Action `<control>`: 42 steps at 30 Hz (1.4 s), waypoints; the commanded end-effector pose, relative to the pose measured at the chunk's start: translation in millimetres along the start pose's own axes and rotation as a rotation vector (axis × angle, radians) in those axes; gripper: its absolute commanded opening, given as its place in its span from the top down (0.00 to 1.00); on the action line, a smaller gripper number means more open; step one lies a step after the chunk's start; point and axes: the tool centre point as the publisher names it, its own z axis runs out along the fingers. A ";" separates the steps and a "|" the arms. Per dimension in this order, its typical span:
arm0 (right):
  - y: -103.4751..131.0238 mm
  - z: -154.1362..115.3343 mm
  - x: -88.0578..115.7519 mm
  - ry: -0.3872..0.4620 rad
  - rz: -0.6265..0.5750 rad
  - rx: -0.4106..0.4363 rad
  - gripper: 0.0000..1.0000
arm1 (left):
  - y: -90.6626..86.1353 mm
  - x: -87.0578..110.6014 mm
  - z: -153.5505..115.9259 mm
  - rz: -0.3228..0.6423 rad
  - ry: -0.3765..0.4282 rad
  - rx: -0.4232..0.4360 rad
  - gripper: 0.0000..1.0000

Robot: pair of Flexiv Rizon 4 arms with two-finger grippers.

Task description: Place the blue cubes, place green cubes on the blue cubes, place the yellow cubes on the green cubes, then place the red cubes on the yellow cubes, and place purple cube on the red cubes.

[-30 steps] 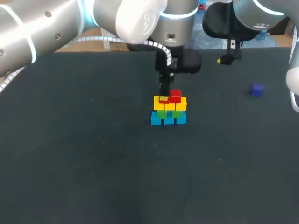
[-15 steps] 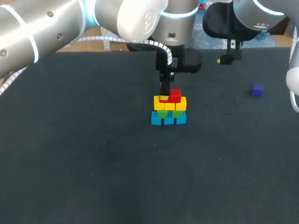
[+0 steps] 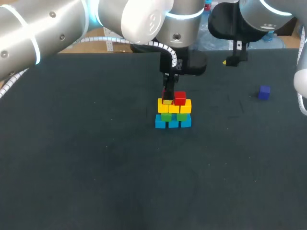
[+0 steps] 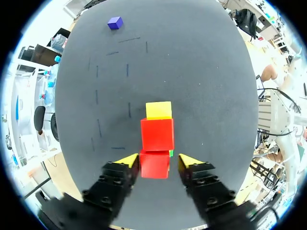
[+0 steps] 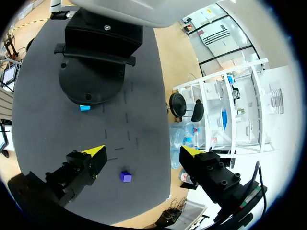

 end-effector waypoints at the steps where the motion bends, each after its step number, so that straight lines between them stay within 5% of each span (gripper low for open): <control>1: 1.9 -0.4 0.8 -0.001 0.002 0.006 0.00 | 3.3 -1.9 -0.6 0.000 0.006 0.006 0.00; 17: 1.9 -0.4 0.8 -0.001 0.002 0.006 0.00 | 3.3 -1.9 -0.6 0.000 0.006 0.006 0.00; 28: 1.9 -0.4 0.8 -0.001 0.002 0.006 0.00 | 2.0 18.7 -42.8 -0.020 -0.076 -0.062 0.00; 34: 1.9 -0.4 0.8 -0.001 0.002 0.006 0.00 | 2.3 57.6 -77.1 -0.106 -0.120 -0.110 0.00; 42: 1.9 -0.4 0.8 -0.001 0.002 0.006 0.00 | -3.3 137.5 -99.9 -0.371 -0.089 -0.271 0.00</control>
